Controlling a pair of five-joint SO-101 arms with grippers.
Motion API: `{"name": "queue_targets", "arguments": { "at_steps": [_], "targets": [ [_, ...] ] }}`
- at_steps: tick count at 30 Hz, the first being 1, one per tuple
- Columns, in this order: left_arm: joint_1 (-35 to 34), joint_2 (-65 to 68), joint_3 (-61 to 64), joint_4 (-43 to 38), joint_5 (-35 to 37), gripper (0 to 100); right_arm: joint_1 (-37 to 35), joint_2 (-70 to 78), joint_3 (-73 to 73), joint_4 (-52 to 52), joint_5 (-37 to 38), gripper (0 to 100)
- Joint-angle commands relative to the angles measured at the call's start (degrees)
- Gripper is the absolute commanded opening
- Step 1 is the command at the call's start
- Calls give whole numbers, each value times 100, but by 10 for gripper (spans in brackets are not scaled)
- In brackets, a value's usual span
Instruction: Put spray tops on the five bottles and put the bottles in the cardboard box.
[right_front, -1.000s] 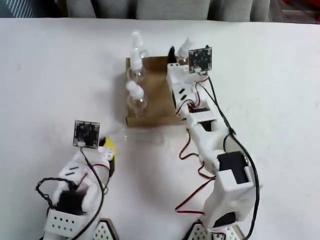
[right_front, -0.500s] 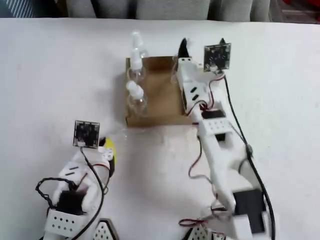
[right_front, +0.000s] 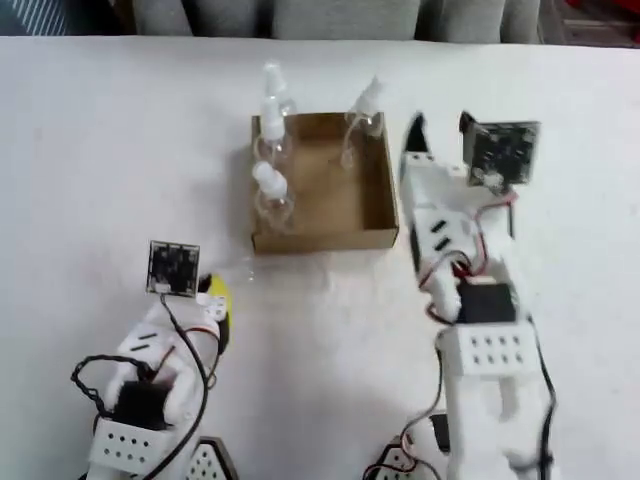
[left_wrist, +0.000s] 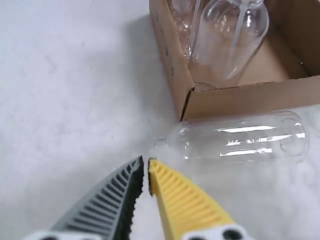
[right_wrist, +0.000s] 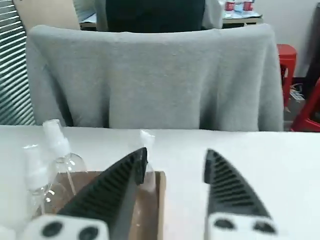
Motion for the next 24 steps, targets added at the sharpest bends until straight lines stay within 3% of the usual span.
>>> {"name": "queue_targets", "arguments": {
  "at_steps": [1,7,11,18,24],
  "targets": [
    [-48,-22,-9,-18,-79,23,207,-734,-53,1323,-9,19],
    [-48,-22,-9,-18,-79,23,-400,-1508,-44,3776,800,33],
    [-48,-22,-9,132,-79,23,-1349,-1666,0,4532,949,15],
    [-374,-48,-9,448,-79,23,-2738,-1657,1275,3468,949,16],
    [-743,-57,-9,422,-79,23,-3099,-1657,2382,1569,941,16]
  ]
}}
